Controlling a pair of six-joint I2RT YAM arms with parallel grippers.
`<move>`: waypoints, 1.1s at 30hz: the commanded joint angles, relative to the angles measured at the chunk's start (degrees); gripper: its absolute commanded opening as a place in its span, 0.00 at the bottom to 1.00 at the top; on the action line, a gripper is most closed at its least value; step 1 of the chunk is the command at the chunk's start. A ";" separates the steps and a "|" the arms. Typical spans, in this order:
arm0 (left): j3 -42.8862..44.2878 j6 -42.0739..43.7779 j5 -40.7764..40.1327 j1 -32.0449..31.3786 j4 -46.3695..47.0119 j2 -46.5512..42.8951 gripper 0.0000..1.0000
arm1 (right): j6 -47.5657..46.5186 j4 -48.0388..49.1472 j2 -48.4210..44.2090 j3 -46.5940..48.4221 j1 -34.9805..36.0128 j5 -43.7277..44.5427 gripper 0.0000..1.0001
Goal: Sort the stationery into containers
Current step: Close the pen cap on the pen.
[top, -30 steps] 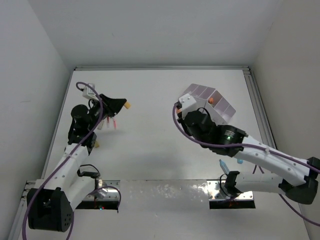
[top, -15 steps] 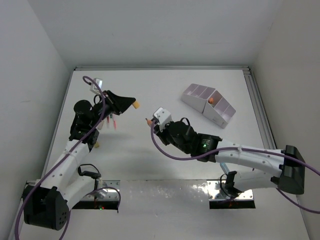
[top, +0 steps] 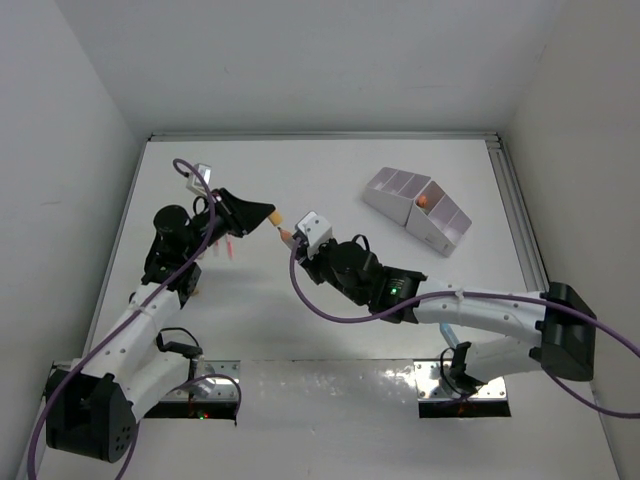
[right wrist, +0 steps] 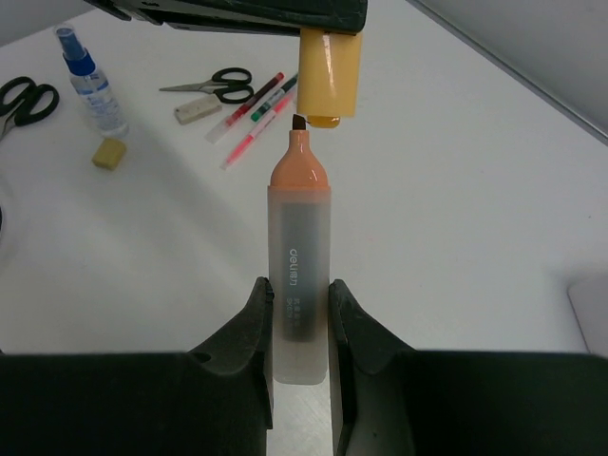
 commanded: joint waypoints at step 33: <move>-1.20 0.15 -0.06 -0.86 2.89 -1.31 0.00 | -2.02 7.23 5.61 3.88 0.05 4.71 0.00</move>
